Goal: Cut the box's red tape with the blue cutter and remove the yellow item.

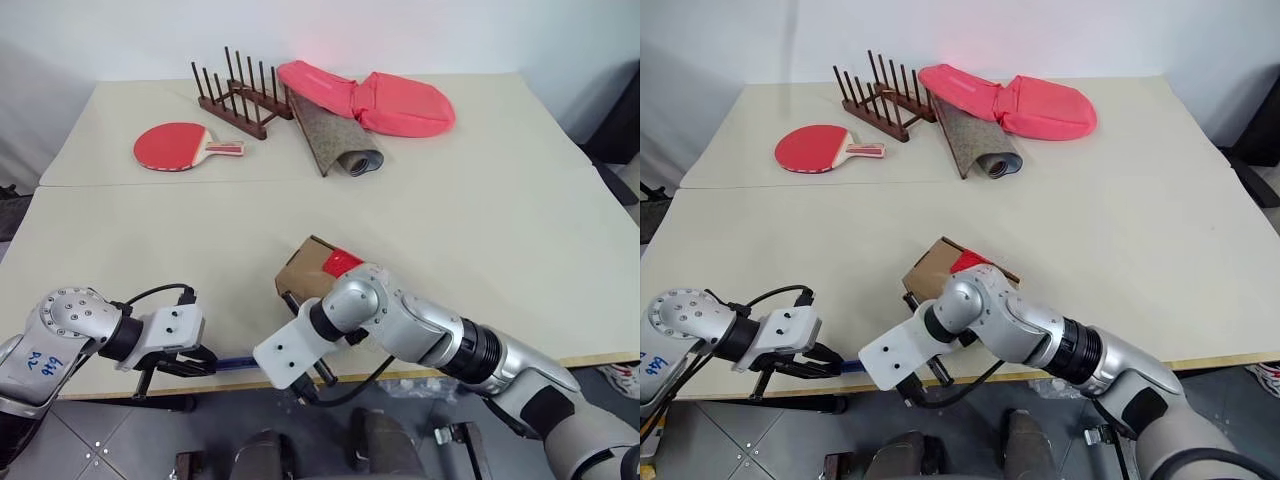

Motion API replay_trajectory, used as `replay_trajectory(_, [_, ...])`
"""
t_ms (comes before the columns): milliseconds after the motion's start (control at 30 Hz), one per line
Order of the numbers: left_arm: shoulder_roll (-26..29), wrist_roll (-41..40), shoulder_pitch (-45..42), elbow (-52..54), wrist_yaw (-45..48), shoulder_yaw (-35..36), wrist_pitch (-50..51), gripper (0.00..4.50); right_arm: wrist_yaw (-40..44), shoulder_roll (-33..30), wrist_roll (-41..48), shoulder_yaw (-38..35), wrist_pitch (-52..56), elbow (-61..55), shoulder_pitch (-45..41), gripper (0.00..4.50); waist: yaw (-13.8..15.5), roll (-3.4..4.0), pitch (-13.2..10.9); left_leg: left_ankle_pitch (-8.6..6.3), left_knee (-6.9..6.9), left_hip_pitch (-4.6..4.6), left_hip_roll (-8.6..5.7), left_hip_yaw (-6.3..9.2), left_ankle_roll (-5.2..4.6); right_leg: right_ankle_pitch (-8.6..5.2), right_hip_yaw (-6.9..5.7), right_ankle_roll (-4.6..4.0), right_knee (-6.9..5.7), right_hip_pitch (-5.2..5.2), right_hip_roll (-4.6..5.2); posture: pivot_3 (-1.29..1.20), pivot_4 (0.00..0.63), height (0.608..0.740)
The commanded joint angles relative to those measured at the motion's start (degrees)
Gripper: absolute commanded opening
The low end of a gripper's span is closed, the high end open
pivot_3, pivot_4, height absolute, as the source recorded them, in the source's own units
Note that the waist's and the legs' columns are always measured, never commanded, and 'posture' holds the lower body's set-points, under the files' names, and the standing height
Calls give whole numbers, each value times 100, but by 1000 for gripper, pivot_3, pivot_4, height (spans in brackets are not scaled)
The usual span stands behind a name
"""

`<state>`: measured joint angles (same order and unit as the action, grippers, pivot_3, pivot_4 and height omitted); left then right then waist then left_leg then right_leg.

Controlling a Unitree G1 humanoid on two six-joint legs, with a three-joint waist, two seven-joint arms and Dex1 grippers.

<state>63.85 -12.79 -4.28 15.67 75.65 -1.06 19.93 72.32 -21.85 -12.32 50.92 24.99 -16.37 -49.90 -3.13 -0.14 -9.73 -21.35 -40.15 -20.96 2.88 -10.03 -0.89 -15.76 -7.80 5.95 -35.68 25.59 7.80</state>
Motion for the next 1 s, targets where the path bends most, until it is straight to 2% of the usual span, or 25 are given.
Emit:
replay_trajectory(33, [-21,61,83,76,-41,-172,52,440,-54,23,-185,106,-185,-36,106,28,2,0,0,0,0,0,0,0,0,0,0,-1,-2,0,0,0,150,740])
replay_trajectory(300, [-29,6,130,152,-62,-151,42,440,-125,125,-437,152,-507,336,194,28,7,0,0,3,-3,3,0,-2,4,-3,4,-5,-6,-1,0,0,150,740])
replay_trajectory(567, [16,-31,232,210,-35,-120,54,440,12,186,-229,-191,-517,42,90,28,8,0,0,4,-7,4,0,-2,5,-4,6,-7,-10,-1,0,0,150,740])
replay_trajectory(1000, [10,-51,286,266,-39,-78,91,440,-113,149,-354,-238,-675,214,104,28,3,0,0,3,-7,4,2,-1,6,-7,5,-12,-11,-1,-2,0,150,740])
